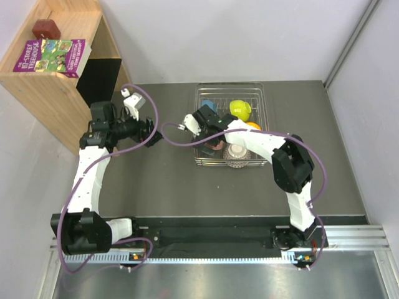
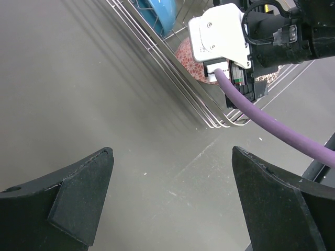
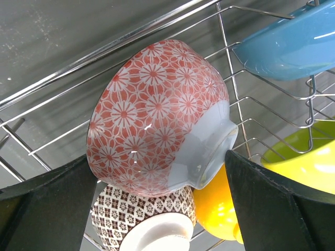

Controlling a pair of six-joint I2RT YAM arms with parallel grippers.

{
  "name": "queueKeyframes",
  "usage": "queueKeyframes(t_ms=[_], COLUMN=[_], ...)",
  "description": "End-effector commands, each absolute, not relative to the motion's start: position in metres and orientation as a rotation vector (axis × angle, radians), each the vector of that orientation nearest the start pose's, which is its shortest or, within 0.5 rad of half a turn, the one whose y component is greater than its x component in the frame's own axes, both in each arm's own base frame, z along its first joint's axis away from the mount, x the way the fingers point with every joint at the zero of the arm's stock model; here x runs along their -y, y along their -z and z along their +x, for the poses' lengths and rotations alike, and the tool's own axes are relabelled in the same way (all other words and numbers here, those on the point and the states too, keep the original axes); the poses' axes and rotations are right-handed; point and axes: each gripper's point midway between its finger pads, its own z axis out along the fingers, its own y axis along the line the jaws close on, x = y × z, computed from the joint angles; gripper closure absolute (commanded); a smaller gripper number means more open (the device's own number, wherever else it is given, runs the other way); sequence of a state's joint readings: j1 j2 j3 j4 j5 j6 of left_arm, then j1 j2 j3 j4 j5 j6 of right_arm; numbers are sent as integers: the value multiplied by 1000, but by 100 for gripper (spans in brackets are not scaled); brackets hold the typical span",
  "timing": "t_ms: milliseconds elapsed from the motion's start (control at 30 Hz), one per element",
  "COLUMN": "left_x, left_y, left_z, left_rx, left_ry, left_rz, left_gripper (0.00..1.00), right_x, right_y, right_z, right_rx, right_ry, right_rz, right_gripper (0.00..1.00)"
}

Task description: Load the bowls into the dish rack

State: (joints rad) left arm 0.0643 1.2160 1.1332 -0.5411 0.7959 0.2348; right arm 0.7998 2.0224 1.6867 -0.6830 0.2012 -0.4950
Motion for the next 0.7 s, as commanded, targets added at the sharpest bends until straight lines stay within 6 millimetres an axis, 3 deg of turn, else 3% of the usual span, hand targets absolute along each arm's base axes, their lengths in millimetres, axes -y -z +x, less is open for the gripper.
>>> queueKeyframes(t_ms=[0, 300, 667], left_x=[97, 80, 81], left_y=[-277, -285, -277], left_z=[334, 342, 337], left_rx=[-1893, -1887, -1902], left_ry=[664, 825, 859], left_rz=[601, 498, 516], left_gripper=[1, 1, 1], right_x=[-319, -317, -330], right_y=[-104, -104, -92], right_z=[360, 357, 345], right_rx=[-2100, -2122, -2125], right_ry=[-21, -136, -269], right_rz=[-1497, -1484, -1519], right_gripper=[0, 0, 0])
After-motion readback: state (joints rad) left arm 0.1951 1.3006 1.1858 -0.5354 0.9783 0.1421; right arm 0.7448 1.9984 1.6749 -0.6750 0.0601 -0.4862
